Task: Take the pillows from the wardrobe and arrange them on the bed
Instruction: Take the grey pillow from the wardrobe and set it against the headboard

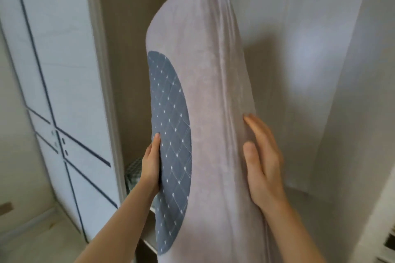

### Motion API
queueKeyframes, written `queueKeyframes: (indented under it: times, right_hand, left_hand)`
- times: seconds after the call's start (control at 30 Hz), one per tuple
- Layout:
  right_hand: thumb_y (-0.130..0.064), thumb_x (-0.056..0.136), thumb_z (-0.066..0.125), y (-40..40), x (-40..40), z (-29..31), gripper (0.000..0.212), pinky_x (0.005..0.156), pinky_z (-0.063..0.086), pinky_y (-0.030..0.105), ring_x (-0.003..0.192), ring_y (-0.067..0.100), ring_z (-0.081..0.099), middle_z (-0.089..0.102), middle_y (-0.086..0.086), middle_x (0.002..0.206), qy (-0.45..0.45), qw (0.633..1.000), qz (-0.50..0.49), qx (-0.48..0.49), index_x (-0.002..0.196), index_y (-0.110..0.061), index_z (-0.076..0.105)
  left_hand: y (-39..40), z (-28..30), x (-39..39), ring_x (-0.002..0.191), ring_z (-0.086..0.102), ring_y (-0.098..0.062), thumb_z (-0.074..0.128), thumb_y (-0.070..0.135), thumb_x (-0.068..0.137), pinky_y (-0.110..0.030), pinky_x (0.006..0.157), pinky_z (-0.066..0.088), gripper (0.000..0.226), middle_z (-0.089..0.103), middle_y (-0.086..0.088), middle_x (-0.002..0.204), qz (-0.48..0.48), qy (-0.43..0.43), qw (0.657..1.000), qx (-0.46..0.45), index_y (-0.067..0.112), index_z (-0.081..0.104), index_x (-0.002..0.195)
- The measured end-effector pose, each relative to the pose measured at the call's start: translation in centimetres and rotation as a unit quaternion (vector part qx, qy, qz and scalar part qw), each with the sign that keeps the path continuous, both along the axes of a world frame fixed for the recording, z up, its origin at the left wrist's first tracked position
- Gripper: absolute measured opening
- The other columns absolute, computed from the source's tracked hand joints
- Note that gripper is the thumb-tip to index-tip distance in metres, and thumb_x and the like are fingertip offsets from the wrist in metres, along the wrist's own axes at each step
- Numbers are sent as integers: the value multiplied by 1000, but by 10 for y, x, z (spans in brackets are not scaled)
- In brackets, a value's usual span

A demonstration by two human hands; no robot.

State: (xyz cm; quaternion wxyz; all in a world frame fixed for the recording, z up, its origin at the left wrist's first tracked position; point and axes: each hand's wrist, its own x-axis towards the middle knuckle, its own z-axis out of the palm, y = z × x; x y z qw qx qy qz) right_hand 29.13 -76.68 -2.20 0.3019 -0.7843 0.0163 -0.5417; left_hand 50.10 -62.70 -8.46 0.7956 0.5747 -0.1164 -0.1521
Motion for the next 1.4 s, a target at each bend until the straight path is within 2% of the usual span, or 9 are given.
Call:
queueKeyframes:
  times: [0.13,0.43,0.63,0.77,0.87,0.97,1.1,1.23,1.4]
  right_hand:
    - [-70,78,44,13,-14,-5,87,118,21,38,143,3,18,20,-9,158,95,993,58,49,150,-30,17]
    - [-40,78,62,47,-26,-37,80,112,28,54,142,24,30,31,8,154,-14,971,238,7,147,-19,27]
    - [-30,78,64,72,-10,-47,81,111,25,60,142,32,27,29,14,154,-15,928,373,16,148,-12,26]
    - [-29,79,62,94,5,-56,80,111,26,59,143,30,28,29,9,156,3,905,424,30,149,-12,26]
    - [-27,80,60,116,18,-63,79,114,26,49,144,26,27,28,5,157,35,887,458,44,150,-14,25]
    - [-24,80,56,138,35,-71,77,114,27,35,143,18,28,30,-1,156,87,868,485,57,150,-17,25]
    - [-11,83,46,175,71,-82,70,112,32,32,136,4,36,40,-15,149,178,850,491,73,147,-33,31]
    - [-9,89,36,215,117,-102,60,94,37,6,119,-11,46,48,-28,130,234,867,438,47,144,-34,35]
    - [-20,100,32,273,168,-135,53,111,35,39,132,16,41,40,-2,147,288,847,442,72,150,-31,20]
  left_hand:
    - [34,-3,-27,97,72,-21,68,79,61,-44,88,56,86,74,2,113,73,-7,997,5,28,59,130]
    - [119,-6,-82,116,63,-21,55,77,72,-47,106,44,77,67,5,127,207,-28,978,-20,32,56,135]
    - [190,6,-110,92,73,-16,53,90,56,-41,87,52,82,77,8,103,286,17,958,-29,36,69,114]
    - [233,4,-127,114,63,-20,53,96,48,-46,106,43,104,68,4,125,312,9,950,3,33,61,130]
    - [266,-2,-134,127,52,-24,45,97,54,-51,111,36,106,53,0,142,355,12,934,36,35,50,140]
    - [299,-15,-140,122,55,-20,44,96,57,-46,108,39,101,58,5,134,376,10,925,58,34,50,136]
    - [335,-40,-147,104,52,-9,42,94,57,-39,89,40,87,53,11,113,443,27,893,75,31,41,118]
    - [360,-73,-146,97,51,-2,52,87,64,-26,74,41,80,48,14,109,474,35,876,76,37,27,122]
    - [390,-101,-127,98,51,2,58,85,63,-27,84,42,85,47,12,121,549,20,831,89,51,20,131]
